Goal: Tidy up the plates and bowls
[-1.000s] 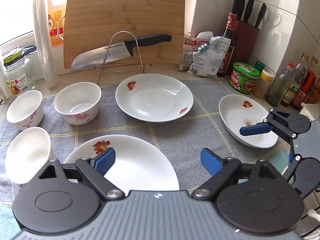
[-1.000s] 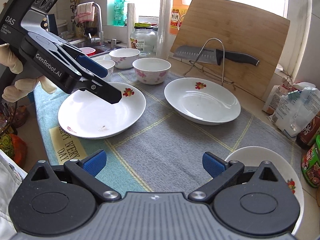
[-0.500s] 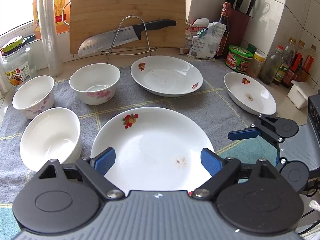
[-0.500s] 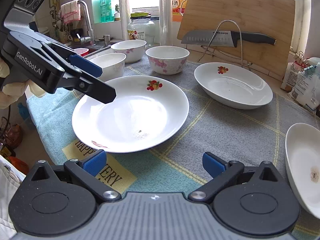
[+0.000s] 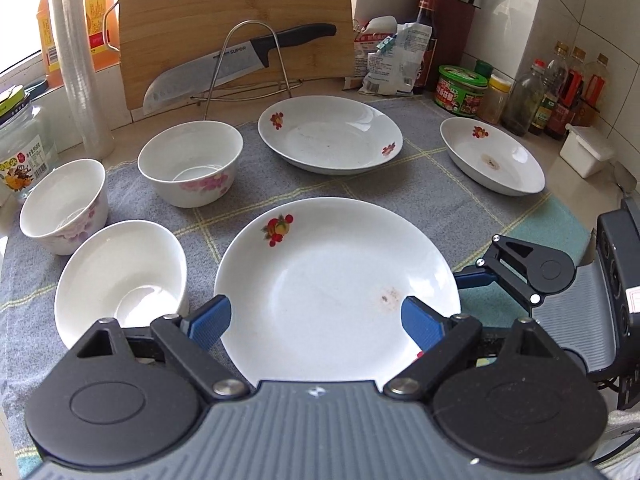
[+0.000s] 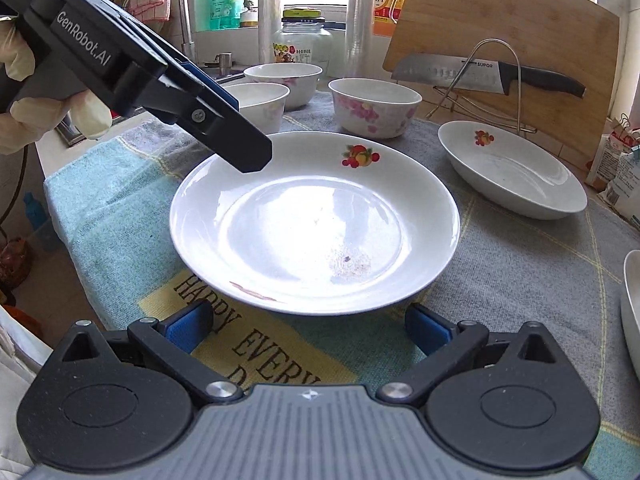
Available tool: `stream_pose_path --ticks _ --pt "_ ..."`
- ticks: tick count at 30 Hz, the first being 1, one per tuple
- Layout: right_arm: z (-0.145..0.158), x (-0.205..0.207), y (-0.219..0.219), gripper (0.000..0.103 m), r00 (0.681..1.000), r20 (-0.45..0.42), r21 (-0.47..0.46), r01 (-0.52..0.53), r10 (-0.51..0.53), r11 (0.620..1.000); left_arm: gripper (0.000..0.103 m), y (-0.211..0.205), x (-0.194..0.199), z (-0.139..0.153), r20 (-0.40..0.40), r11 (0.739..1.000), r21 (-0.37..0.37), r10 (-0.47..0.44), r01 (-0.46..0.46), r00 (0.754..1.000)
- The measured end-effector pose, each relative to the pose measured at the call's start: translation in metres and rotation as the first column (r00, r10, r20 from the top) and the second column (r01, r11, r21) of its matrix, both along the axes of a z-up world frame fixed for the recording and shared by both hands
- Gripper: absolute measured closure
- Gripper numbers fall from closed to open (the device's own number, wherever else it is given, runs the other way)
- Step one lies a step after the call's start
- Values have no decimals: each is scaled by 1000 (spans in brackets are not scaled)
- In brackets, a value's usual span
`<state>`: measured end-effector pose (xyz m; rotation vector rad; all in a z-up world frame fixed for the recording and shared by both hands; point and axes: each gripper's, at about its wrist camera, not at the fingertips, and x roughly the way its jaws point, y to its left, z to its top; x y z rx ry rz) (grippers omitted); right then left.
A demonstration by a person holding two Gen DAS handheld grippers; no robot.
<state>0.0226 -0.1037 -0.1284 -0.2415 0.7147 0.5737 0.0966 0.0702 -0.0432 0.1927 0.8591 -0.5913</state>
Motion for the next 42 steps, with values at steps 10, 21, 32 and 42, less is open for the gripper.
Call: stream_pose_path --ticks 10,21,32,42 --pt "-3 7 7 0 999 28 20 33 -34 999 11 -6 39 7 -64 996 -20 -87 86 994" --pt "-6 5 6 0 997 58 41 55 -57 998 13 -27 104 -15 -188 986 63 -143 157 972" --pt "-6 3 5 0 996 65 44 56 -59 997 16 -42 123 -31 -309 950 113 -245 291 919" --pt "-6 1 5 0 995 70 48 73 -77 996 18 -46 126 -41 -380 929 101 -294 355 877"
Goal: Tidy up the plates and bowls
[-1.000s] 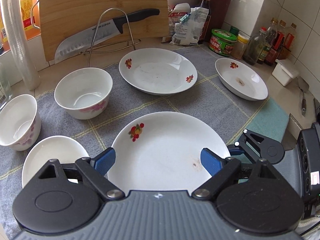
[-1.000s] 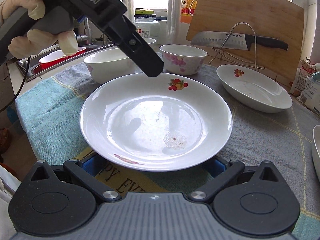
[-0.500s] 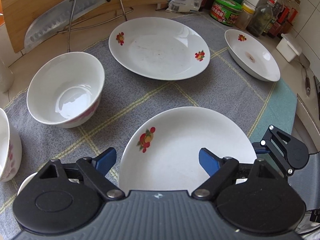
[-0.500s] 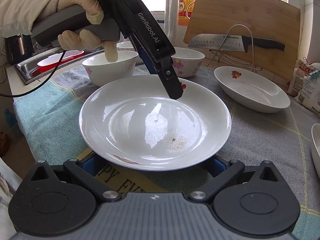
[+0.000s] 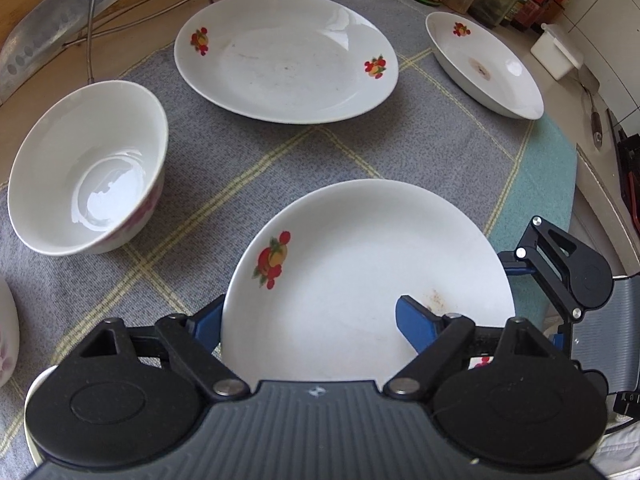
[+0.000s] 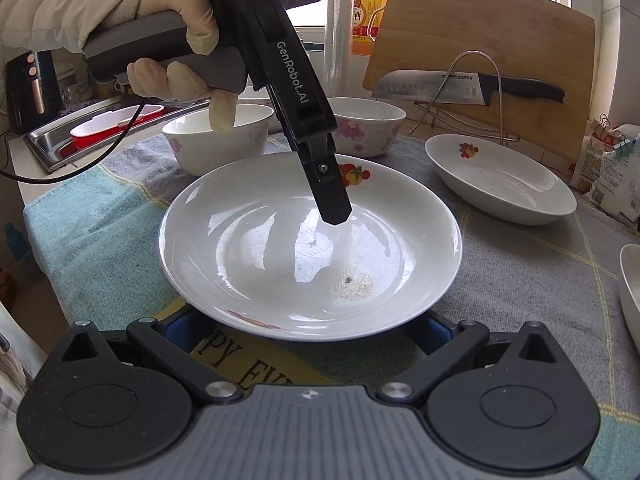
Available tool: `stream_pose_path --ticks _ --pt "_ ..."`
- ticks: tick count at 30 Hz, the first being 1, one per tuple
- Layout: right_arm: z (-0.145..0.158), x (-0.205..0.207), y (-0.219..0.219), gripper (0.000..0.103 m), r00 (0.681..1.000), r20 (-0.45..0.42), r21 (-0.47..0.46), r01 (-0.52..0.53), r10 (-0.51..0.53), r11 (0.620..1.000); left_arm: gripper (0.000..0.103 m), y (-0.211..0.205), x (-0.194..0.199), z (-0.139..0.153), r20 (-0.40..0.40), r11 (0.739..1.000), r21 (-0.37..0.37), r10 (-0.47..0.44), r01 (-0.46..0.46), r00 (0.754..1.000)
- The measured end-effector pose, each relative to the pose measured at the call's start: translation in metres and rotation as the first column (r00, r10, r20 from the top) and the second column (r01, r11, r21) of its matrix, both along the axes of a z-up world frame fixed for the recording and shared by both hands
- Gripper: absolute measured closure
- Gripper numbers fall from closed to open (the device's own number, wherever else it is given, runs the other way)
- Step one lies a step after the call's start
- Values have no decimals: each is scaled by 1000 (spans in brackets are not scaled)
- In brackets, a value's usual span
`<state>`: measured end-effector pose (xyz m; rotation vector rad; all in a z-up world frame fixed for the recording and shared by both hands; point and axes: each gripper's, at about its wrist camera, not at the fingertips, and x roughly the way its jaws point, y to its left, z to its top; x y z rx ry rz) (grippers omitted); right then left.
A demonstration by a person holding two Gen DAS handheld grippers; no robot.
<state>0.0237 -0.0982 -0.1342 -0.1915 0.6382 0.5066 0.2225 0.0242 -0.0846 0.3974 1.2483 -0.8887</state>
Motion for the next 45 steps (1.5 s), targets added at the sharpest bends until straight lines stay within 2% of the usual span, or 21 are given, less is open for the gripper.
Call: stream_pose_path --ticks 19,33,45 --pt "7 9 7 0 997 -75 -41 20 -23 999 19 1 0 -4 -8 1000 -5 -18 18 1000" --pt "15 10 0 0 997 -77 -56 -1 -3 998 19 -3 -2 7 5 1000 -22 -12 13 1000" --pt "25 16 -29 0 998 -65 -59 -29 25 998 19 -26 0 20 28 999 -31 8 -7 1000"
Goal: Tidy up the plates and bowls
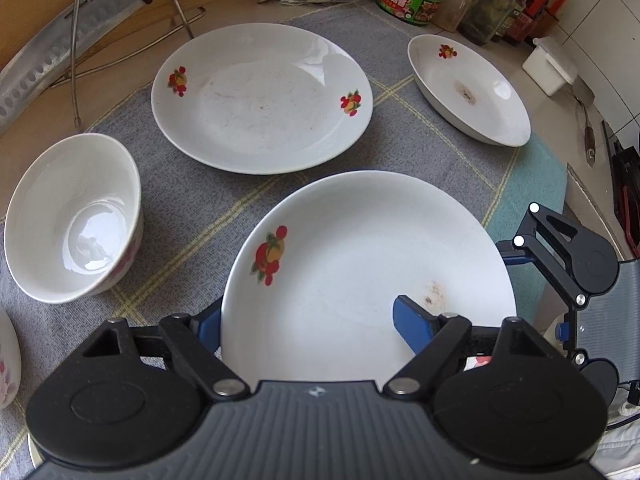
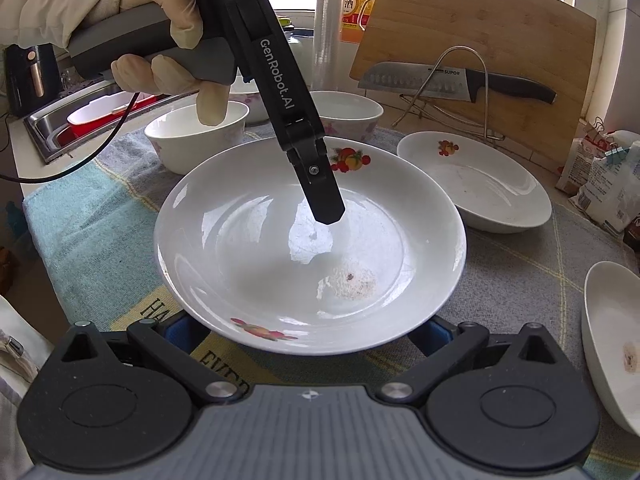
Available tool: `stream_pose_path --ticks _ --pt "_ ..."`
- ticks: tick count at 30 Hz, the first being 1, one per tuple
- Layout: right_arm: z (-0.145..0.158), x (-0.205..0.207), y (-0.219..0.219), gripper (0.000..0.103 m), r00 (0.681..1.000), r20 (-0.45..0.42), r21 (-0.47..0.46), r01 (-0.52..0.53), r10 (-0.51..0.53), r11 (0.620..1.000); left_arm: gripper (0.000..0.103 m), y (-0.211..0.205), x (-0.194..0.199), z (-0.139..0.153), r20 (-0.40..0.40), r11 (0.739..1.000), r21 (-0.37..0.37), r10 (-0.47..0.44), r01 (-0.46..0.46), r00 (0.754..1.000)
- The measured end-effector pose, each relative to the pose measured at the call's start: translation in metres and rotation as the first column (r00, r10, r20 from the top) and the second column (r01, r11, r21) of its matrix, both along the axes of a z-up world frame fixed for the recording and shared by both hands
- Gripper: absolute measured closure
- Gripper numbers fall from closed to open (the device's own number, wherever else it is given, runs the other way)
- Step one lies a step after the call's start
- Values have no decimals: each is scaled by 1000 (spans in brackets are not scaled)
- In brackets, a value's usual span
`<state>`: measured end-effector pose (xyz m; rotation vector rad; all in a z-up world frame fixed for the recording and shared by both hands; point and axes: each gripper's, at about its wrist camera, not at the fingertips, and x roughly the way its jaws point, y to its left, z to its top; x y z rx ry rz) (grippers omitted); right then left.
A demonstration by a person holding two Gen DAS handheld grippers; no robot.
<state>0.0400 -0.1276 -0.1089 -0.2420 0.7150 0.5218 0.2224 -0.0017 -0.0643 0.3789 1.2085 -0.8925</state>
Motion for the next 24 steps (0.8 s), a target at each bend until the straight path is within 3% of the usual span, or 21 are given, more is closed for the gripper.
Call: stream_pose_path --ticks 12,24 --pt "9 6 -48 0 1000 13 -12 -22 22 1000 19 -43 0 9 19 1000 -3 17 -17 1000" --pt "16 3 -107 0 999 30 -15 27 -27 1000 19 -109 4 14 38 1000 -6 -29 29 999"
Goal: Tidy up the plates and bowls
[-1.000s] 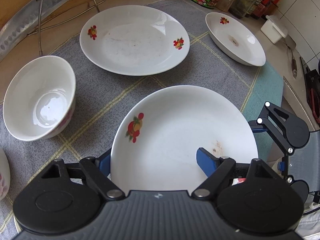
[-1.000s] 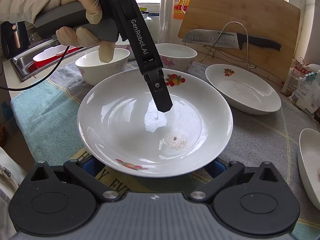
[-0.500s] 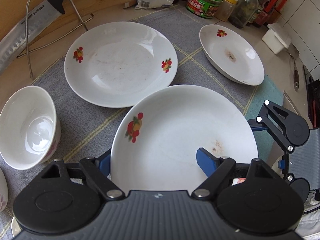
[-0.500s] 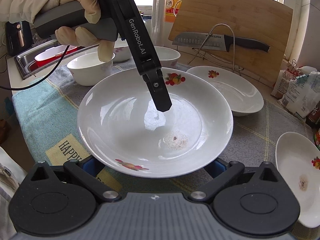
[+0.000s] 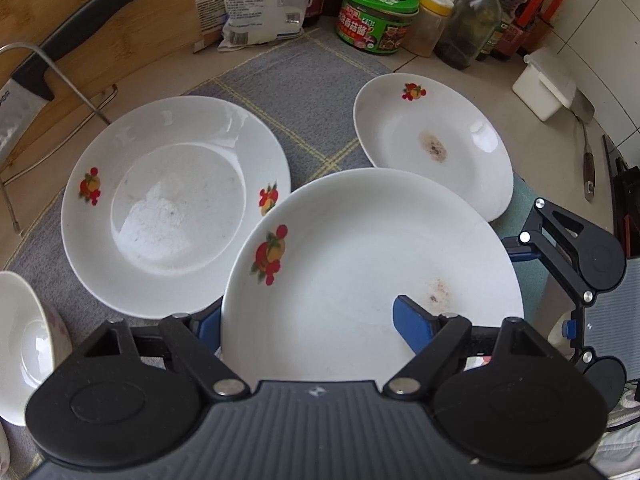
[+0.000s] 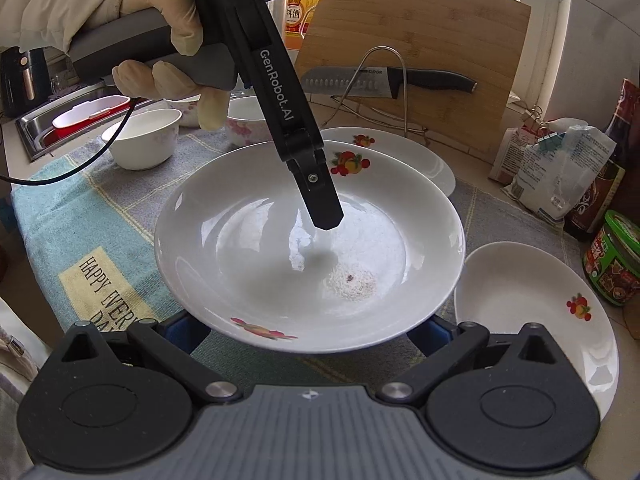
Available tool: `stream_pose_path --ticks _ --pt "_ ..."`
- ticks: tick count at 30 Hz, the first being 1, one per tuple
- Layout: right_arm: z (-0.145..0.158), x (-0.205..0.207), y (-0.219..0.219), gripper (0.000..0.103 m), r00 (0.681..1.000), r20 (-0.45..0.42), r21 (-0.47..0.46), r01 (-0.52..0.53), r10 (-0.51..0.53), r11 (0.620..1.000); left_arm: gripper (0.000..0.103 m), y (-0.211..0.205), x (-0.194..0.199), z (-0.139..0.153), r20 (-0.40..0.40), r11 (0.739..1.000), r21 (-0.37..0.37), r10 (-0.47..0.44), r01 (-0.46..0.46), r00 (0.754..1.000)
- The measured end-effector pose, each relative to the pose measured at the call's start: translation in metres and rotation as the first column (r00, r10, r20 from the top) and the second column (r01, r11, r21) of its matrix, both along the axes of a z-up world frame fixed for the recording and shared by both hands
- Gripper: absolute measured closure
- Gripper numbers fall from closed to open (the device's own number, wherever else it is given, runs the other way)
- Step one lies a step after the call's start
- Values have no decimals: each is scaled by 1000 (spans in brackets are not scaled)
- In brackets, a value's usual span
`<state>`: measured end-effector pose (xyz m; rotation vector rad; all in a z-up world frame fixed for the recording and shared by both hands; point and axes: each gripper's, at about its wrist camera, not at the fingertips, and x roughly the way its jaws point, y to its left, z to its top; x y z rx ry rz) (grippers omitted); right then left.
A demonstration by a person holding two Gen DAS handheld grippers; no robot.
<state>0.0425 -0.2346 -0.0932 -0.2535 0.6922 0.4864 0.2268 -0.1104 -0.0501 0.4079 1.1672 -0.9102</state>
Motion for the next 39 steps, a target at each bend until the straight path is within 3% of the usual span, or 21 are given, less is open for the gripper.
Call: stream_pose_path --ticks 19,39 --pt "3 -6 -77 0 997 12 -19 80 -80 997 19 -90 6 0 12 996 -6 -89 89 996" --pt "1 -7 -115 0 983 2 -19 182 -182 983 19 -148 16 -11 6 982 -7 -188 188 982"
